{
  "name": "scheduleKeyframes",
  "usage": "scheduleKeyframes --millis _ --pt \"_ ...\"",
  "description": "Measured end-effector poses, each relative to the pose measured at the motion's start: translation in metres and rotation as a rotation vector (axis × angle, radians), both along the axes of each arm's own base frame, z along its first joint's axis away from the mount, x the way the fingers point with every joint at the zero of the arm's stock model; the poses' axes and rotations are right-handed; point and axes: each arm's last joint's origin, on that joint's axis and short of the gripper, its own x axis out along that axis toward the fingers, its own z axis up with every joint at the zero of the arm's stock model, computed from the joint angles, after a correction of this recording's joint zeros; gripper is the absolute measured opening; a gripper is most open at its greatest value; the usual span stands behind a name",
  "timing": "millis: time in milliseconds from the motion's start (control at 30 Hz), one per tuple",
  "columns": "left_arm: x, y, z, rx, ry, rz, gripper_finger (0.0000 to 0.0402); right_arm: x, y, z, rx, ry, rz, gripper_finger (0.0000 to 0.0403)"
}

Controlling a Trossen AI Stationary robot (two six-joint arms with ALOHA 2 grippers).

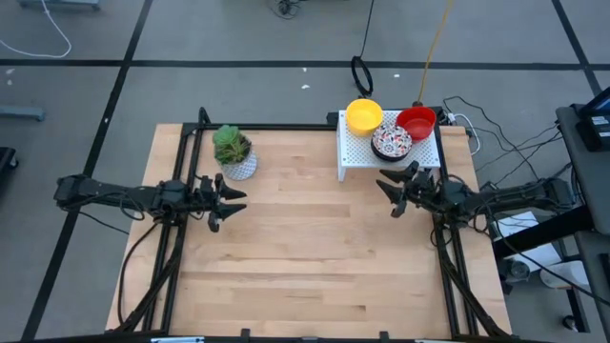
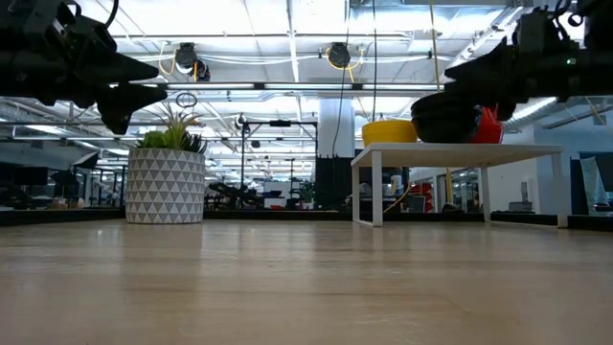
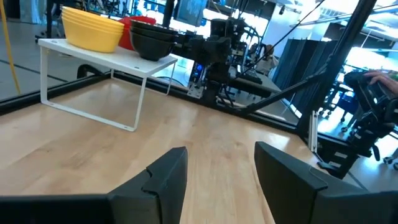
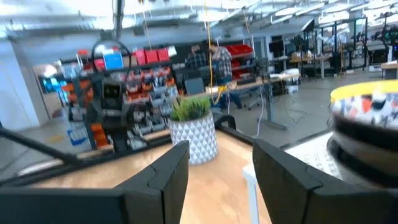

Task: Pick & Place Mini bowls
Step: Return to Home Position

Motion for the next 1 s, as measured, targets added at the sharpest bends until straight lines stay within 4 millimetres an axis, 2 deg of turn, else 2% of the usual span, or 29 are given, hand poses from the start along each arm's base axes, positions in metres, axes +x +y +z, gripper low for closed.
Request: scheduleKeyframes --millis 433,1000 --pt "-0.003 0.0 0.005 -0.003 -0.05 0.0 0.0189 -0.029 -0.003 0.028 0.008 -0.297 -0.023 0.0165" --pt "-0.015 0.001 0.019 -0.012 -0.195 0.0 0.0189 -0.05 -0.012 0.039 -0.015 -0.471 -0.136 0.0165"
